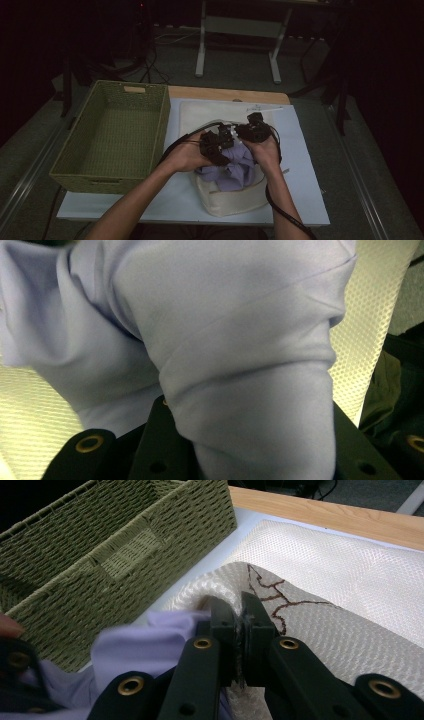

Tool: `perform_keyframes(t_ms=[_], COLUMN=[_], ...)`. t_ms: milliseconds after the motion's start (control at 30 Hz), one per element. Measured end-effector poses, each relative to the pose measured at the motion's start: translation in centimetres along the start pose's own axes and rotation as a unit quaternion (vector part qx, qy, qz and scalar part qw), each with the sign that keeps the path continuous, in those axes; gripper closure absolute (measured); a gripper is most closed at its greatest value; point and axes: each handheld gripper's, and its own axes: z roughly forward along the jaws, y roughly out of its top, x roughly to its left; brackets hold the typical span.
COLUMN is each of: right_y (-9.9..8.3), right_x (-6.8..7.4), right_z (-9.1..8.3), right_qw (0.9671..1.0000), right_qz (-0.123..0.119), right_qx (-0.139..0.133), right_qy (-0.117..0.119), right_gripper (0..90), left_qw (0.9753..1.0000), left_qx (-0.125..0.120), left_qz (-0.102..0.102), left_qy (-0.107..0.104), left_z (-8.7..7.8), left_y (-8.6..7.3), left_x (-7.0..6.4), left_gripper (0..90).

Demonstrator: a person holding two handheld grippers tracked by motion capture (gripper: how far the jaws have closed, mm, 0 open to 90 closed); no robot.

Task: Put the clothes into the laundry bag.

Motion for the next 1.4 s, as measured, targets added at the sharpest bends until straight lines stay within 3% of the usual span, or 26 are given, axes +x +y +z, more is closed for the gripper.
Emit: perform_keyframes(t_ms=[167,333,533,700,833,1000,1233,1400], right_y=[0.0,0.0,-0.1,-0.2,-0.3,-0.3,-0.3,-0.4], right_x=[0.1,0.2,0.4,0.3,0.2,0.1,0.1,0.1], right_z=[0.0,0.2,0.6,0.6,0.7,0.6,0.6,0.6], right_qw=[1.0000,1.0000,1.0000,1.0000,1.0000,1.0000,1.0000,1.0000], right_qz=[-0.001,-0.001,-0.003,0.000,-0.001,0.000,0.001,0.001], right_qx=[0.000,0.001,0.002,0.005,0.005,0.006,0.006,0.004], right_qy=[0.000,0.002,0.003,0.003,0.003,0.003,0.003,0.003], right_gripper=[86.7,86.7,86.7,86.7,86.7,86.7,86.6,86.7], left_qw=[0.9998,0.9990,0.9992,0.9991,0.9988,0.9985,0.9955,0.9941], left_qx=[0.011,0.038,0.027,0.019,0.006,-0.024,-0.072,-0.089], left_qz=[-0.012,-0.016,-0.022,-0.038,-0.046,-0.049,-0.058,-0.060], left_qy=[-0.006,0.021,0.021,0.006,-0.014,-0.009,-0.017,-0.016], left_z=[1.5,3.1,4.4,5.0,4.7,3.7,1.8,0.9], left_y=[-0.6,-1.3,-1.6,-2.1,-2.3,-2.4,-2.9,-3.2], left_x=[0.2,0.6,0.5,1.1,1.2,1.0,1.3,1.1], left_gripper=[70.2,69.5,67.8,55.5,44.1,29.5,23.9,21.6])
